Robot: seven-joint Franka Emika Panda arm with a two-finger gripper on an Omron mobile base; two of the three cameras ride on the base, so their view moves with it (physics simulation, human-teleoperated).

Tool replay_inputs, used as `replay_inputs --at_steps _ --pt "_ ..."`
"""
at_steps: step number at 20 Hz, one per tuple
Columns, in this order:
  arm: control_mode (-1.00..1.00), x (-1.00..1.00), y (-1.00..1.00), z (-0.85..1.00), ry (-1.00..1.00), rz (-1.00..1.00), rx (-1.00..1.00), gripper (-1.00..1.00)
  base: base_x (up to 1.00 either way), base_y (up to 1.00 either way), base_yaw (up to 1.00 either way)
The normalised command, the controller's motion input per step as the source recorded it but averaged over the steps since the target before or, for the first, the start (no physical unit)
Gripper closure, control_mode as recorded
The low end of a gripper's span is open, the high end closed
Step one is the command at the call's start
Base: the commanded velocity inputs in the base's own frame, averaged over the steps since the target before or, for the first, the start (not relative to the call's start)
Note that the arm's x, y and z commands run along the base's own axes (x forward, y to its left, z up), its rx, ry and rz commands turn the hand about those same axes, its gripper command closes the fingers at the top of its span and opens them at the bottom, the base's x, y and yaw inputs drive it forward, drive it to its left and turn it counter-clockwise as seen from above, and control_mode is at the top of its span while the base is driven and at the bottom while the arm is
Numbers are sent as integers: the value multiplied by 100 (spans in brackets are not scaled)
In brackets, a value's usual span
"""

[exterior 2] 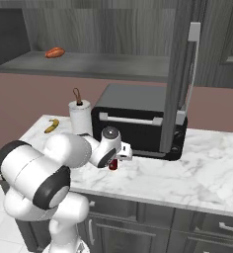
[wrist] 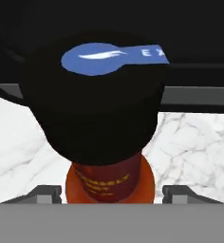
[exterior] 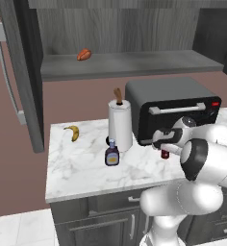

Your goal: Pick the condiment bottle and condiment bottle from the counter and place them in the cabinet.

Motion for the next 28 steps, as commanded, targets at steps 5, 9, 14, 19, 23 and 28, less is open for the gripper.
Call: replay_inputs --at_steps 5,9,14,19,23,28 --pt "-100 29 0 -18 0 0 0 100 0 0 0" --pt "-100 1 0 -1 -1 0 0 100 0 0 0" --pt "-100 -19 0 21 -10 3 0 100 0 0 0" --pt "-100 -24 5 70 -15 4 -4 100 0 0 0" --pt "-100 0 13 73 -8 0 -2 100 0 0 0" --pt "-100 0 19 79 -3 0 0 100 0 0 0"
